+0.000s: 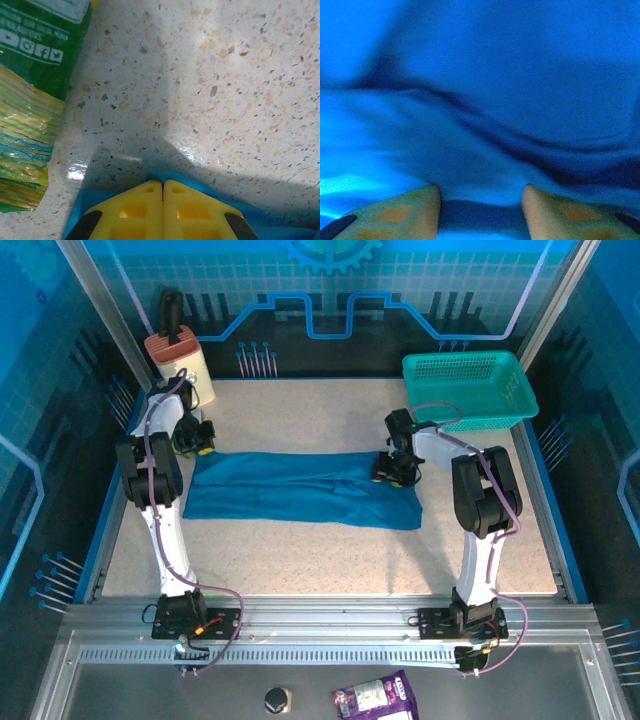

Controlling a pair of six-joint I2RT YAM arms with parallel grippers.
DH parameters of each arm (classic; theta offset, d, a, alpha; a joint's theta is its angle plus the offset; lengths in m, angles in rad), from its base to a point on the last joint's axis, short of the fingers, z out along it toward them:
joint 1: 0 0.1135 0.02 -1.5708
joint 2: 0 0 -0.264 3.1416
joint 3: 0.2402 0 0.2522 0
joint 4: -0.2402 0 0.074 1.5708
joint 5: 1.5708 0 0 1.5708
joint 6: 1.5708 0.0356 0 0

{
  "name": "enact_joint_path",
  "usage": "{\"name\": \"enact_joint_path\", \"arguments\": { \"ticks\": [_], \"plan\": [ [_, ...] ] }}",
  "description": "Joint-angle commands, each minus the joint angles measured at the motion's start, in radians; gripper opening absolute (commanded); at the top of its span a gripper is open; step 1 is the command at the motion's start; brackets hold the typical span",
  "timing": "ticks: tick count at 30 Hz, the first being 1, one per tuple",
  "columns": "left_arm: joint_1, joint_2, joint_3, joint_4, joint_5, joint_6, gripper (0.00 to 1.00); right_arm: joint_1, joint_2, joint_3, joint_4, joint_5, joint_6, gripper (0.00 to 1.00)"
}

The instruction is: Fold the inside-out t-shirt

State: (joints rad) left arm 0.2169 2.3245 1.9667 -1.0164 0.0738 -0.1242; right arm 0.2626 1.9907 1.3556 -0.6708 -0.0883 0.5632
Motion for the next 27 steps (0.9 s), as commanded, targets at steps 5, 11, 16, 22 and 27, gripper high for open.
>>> {"name": "enact_joint_path", "arguments": {
  "ticks": [5,11,16,22,27],
  "plan": [
    [0.013,0.043,0.110,-0.032,-0.068,0.024,0.00,-0.053,-0.044,-0.095,-0.036,0.074,0.104,0.49],
    [0.029,0.099,0.231,-0.069,-0.138,0.028,0.00,-0.068,-0.051,-0.112,-0.046,0.042,0.093,0.48],
    [0.028,0.141,0.312,-0.085,-0.203,0.031,0.00,-0.069,-0.068,-0.123,-0.081,0.079,0.081,0.48],
    [0.017,0.173,0.358,-0.076,-0.117,0.033,0.05,-0.076,-0.072,-0.128,-0.099,0.082,0.044,0.48],
    [-0.024,0.076,0.265,-0.082,-0.049,0.037,0.23,-0.076,-0.072,-0.080,-0.152,0.142,-0.008,0.48]
  ]
}}
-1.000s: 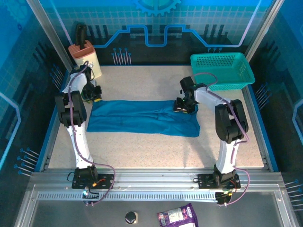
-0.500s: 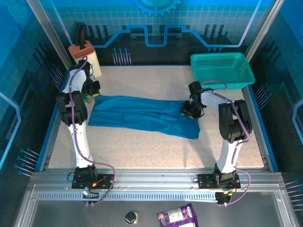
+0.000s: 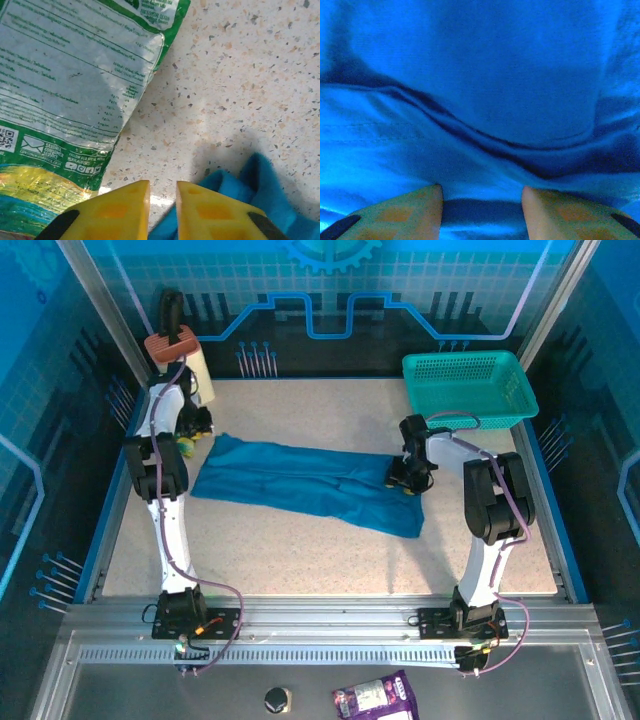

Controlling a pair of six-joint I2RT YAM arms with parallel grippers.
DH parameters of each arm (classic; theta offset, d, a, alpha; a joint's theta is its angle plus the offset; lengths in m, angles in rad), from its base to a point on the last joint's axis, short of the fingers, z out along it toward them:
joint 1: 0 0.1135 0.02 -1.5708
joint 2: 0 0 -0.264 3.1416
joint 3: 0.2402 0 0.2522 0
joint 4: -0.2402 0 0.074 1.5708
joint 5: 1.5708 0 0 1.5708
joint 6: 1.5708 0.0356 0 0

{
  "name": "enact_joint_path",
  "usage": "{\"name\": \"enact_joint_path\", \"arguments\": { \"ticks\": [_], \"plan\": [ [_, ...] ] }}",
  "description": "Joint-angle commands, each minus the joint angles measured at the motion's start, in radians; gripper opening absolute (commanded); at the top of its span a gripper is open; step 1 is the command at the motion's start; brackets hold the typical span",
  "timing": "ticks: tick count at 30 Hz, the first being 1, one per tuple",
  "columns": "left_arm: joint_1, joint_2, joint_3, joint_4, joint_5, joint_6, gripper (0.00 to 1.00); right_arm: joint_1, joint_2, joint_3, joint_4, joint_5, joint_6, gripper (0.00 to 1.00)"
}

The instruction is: Fold the inside-out t-shirt

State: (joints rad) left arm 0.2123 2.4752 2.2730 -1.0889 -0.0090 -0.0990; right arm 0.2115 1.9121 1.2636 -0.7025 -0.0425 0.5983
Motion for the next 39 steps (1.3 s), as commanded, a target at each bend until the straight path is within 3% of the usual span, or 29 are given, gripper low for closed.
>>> {"name": "enact_joint_path", "arguments": {
  "ticks": [1,5,9,12,19,26,33,39],
  "plan": [
    [-0.025,-0.115,-0.095,0.005,0.046,0.008,0.25,-0.025,0.007,0.022,-0.133,0.117,-0.056,0.48],
    [-0.027,-0.246,-0.293,0.077,0.113,-0.018,0.27,-0.026,0.013,0.047,-0.168,0.162,-0.108,0.49],
    [-0.033,-0.301,-0.413,0.130,0.317,-0.037,0.25,-0.028,0.032,0.066,-0.183,0.156,-0.149,0.49],
    [-0.047,-0.295,-0.442,0.158,0.382,-0.035,0.25,-0.027,0.035,0.068,-0.180,0.142,-0.149,0.49],
    [-0.068,-0.196,-0.349,0.085,0.191,-0.006,0.28,-0.020,0.018,0.059,-0.173,0.127,-0.138,0.49],
    [-0.074,-0.111,-0.314,0.053,0.188,0.001,0.29,-0.014,0.011,0.054,-0.171,0.122,-0.133,0.49],
    [-0.082,-0.159,-0.427,0.091,-0.018,-0.014,0.01,-0.008,0.007,0.053,-0.184,0.148,-0.144,0.49],
    [-0.069,-0.335,-0.657,0.177,-0.085,-0.046,0.00,-0.006,-0.003,0.045,-0.204,0.191,-0.177,0.49]
  ]
}}
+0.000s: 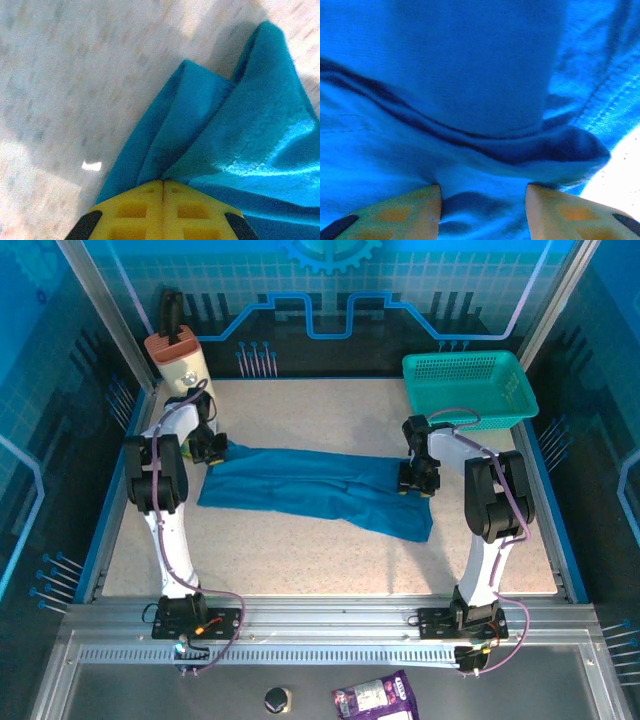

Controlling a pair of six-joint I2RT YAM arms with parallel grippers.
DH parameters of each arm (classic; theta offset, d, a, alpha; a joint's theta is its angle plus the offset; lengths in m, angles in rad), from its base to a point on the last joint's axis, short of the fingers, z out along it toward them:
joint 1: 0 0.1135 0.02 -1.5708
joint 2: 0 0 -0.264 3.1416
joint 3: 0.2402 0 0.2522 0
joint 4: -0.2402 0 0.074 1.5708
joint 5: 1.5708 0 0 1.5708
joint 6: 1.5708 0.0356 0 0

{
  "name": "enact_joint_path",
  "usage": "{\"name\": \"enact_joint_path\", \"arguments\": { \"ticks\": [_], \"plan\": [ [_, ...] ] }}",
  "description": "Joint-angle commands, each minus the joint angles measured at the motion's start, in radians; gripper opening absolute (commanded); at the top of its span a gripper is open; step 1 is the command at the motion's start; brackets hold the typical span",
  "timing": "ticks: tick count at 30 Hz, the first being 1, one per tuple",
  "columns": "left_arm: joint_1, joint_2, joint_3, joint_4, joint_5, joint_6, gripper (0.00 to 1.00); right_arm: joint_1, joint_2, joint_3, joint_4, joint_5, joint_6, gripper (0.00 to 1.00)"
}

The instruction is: Fold the inside-out t-shirt

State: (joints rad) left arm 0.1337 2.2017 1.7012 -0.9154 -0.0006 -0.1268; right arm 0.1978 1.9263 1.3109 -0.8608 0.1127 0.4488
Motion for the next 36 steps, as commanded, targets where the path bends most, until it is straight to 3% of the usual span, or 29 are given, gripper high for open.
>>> {"name": "enact_joint_path", "arguments": {
  "ticks": [1,7,17,21,30,36],
  "plan": [
    [0.013,-0.094,-0.119,0.011,-0.105,-0.023,0.00,0.007,-0.021,-0.007,-0.049,0.037,-0.033,0.49],
    [0.045,-0.207,-0.239,0.039,-0.131,-0.034,0.00,0.008,-0.023,-0.011,-0.058,0.068,-0.066,0.48],
    [0.053,-0.114,-0.123,0.067,-0.143,-0.056,0.00,0.037,-0.031,0.032,-0.084,0.061,-0.088,0.49],
    [0.054,-0.112,-0.084,0.078,-0.157,-0.057,0.09,0.067,-0.055,0.057,-0.107,0.051,-0.089,0.49],
    [0.014,-0.245,-0.127,0.033,-0.109,-0.060,0.25,0.137,-0.123,0.144,-0.178,0.038,-0.074,0.51],
    [-0.055,-0.280,-0.238,0.082,0.067,-0.105,0.22,0.152,-0.079,0.226,-0.143,-0.063,-0.074,0.52]
  ]
}}
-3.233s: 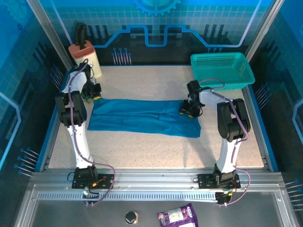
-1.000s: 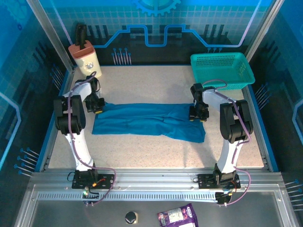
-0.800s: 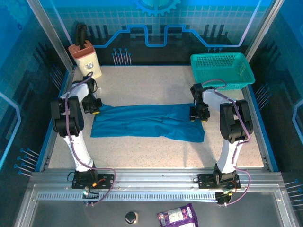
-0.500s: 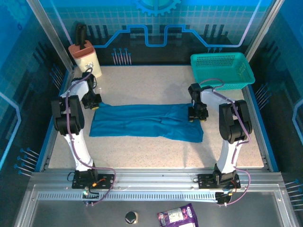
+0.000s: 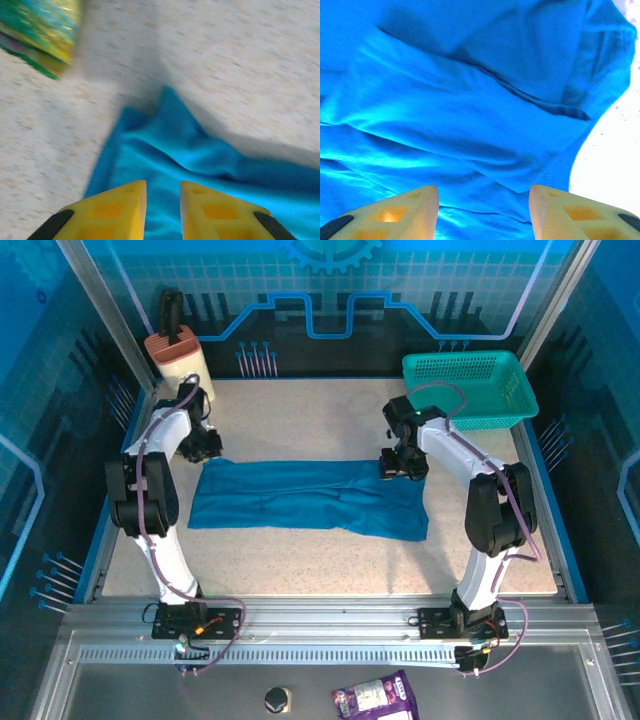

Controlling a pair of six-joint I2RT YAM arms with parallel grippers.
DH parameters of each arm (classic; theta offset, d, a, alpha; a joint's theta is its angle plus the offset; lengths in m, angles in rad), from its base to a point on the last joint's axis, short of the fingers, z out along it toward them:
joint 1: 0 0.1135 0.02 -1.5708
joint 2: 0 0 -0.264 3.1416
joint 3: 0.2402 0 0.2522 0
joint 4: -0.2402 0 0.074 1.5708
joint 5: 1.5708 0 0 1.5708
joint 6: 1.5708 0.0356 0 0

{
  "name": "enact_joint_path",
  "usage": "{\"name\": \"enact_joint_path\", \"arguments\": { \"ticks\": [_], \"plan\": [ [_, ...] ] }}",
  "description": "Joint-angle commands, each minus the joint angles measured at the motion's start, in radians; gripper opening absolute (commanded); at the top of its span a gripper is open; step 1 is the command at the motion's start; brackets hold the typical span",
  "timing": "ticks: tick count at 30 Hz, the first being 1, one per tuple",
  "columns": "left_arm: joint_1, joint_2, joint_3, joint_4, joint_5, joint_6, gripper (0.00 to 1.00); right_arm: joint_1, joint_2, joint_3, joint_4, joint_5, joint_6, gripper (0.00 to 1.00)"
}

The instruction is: Fold the inside-out t-shirt

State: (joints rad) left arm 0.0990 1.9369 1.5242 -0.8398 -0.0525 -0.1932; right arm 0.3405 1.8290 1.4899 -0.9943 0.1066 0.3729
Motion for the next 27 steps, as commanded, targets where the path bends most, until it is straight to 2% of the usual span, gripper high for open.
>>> {"name": "enact_joint_path", "arguments": {
  "ticks": [1,6,14,19,23,27],
  "plan": [
    [-0.020,-0.010,-0.093,0.035,0.143,-0.050,0.21,0.008,0.035,0.066,-0.005,-0.054,-0.005,0.52],
    [0.003,0.055,-0.155,0.075,0.150,-0.072,0.20,-0.009,0.158,0.194,-0.017,-0.029,-0.054,0.52],
    [0.038,0.087,-0.161,0.097,0.192,-0.089,0.19,-0.007,0.334,0.365,-0.024,-0.191,-0.124,0.47],
    [0.037,0.052,-0.174,0.106,0.218,-0.098,0.20,-0.006,0.402,0.420,-0.036,-0.216,-0.135,0.45],
    [0.038,0.030,-0.174,0.105,0.231,-0.101,0.21,-0.005,0.432,0.441,-0.052,-0.220,-0.146,0.38],
    [0.038,0.012,-0.177,0.104,0.247,-0.103,0.22,0.001,0.420,0.442,-0.066,-0.210,-0.153,0.26]
  ]
}}
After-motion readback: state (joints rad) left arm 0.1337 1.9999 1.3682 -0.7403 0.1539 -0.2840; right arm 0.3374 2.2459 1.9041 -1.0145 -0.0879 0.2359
